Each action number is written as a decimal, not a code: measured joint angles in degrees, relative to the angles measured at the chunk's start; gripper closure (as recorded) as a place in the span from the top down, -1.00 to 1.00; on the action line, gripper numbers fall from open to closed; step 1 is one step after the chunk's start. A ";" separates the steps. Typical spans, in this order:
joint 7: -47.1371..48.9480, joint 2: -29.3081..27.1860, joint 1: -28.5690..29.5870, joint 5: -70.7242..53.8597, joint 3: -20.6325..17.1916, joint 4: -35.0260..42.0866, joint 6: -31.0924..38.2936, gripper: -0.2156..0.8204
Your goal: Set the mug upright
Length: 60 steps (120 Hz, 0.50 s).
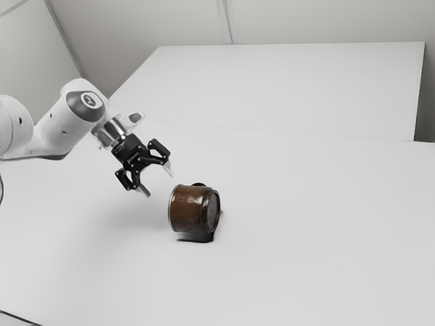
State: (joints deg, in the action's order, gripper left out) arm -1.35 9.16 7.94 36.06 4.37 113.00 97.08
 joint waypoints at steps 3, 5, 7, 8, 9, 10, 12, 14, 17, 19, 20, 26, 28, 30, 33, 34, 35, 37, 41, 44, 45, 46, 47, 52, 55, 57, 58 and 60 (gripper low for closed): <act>-0.32 0.63 0.11 0.35 0.01 -0.39 -0.01 0.58; -0.55 1.07 0.16 0.57 0.01 -0.63 -0.01 0.58; -0.78 1.51 0.20 0.82 0.02 -0.85 -0.01 0.58; -0.90 1.73 0.21 0.97 0.02 -0.96 -0.01 0.58; -1.02 1.98 0.22 1.13 0.02 -1.07 -0.01 0.58; -1.14 2.23 0.22 1.29 0.02 -1.17 -0.01 0.58; -1.38 2.65 0.23 1.58 0.02 -1.38 0.00 0.58; -1.61 3.07 0.22 1.83 0.02 -1.61 0.01 0.58; -1.96 3.60 0.21 2.24 0.02 -1.93 0.04 0.58; -2.20 3.87 0.19 2.55 0.02 -2.12 0.08 0.58; -2.32 4.00 0.17 2.72 0.02 -2.21 0.10 0.58; -3.06 5.29 0.11 3.94 0.02 -3.05 0.23 0.58; -3.30 5.59 0.09 4.39 0.02 -3.22 0.27 0.58; -3.53 5.93 0.07 5.04 0.02 -3.31 0.31 0.58; -3.89 6.42 0.07 6.15 0.02 -3.40 0.36 0.58; -4.01 6.60 0.06 6.56 0.04 -3.43 0.38 0.58; -4.13 6.75 0.06 6.95 0.05 -3.44 0.40 0.58; -4.37 7.07 0.06 7.83 0.06 -3.45 0.43 0.58; -4.82 7.50 0.06 9.48 0.05 -3.38 0.49 0.58; -5.14 7.70 0.05 10.58 0.07 -3.31 0.53 0.58; -5.25 7.76 0.06 10.92 0.06 -3.27 0.53 0.58; -5.35 7.81 0.06 11.24 0.06 -3.23 0.54 0.58; -5.45 7.85 0.06 11.57 0.05 -3.17 0.55 0.58; -5.94 7.99 0.06 13.35 0.04 -2.57 0.57 0.58; -6.22 8.03 0.07 14.49 0.03 -2.02 0.57 0.58; -6.40 8.05 0.07 15.27 0.03 -1.60 0.57 0.58; -6.48 8.06 0.08 15.66 0.03 -1.39 0.56 0.58; -6.66 8.07 0.08 16.39 0.03 -1.04 0.54 0.58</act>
State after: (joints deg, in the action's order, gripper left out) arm -8.00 17.23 8.03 52.45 4.40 111.96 97.62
